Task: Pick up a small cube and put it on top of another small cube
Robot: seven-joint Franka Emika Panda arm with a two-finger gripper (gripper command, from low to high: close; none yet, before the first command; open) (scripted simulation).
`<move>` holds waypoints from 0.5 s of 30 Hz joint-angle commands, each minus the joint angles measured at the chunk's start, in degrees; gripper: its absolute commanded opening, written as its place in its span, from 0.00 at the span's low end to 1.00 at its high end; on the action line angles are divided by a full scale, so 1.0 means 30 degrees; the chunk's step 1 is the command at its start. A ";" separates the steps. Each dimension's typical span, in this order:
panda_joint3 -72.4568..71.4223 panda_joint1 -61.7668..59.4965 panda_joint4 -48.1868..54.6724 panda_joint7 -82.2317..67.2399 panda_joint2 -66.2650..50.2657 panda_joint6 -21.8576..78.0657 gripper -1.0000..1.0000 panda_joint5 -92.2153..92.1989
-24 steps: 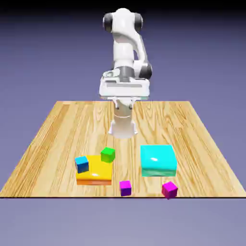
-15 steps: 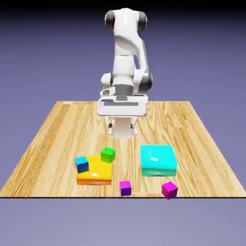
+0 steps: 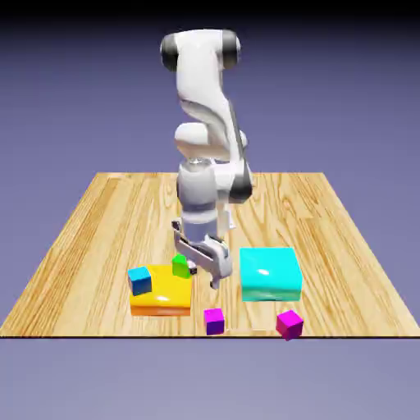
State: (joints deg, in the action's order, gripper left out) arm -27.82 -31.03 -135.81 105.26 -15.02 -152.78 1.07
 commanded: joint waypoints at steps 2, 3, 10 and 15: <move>-0.0736 -0.0839 0.0667 0.1662 -0.1262 0.0562 0.50 0.0028; -0.1104 -0.1259 0.1000 0.2493 -0.1892 0.0843 0.50 0.0042; -0.0783 -0.1058 0.2296 0.5418 -0.5738 -0.0133 0.50 0.1072; -0.0542 -0.0812 0.2360 0.5523 -0.6108 -0.0447 0.00 0.1249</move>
State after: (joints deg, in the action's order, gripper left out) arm -29.44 -33.46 -128.73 121.83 -33.35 -154.16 4.81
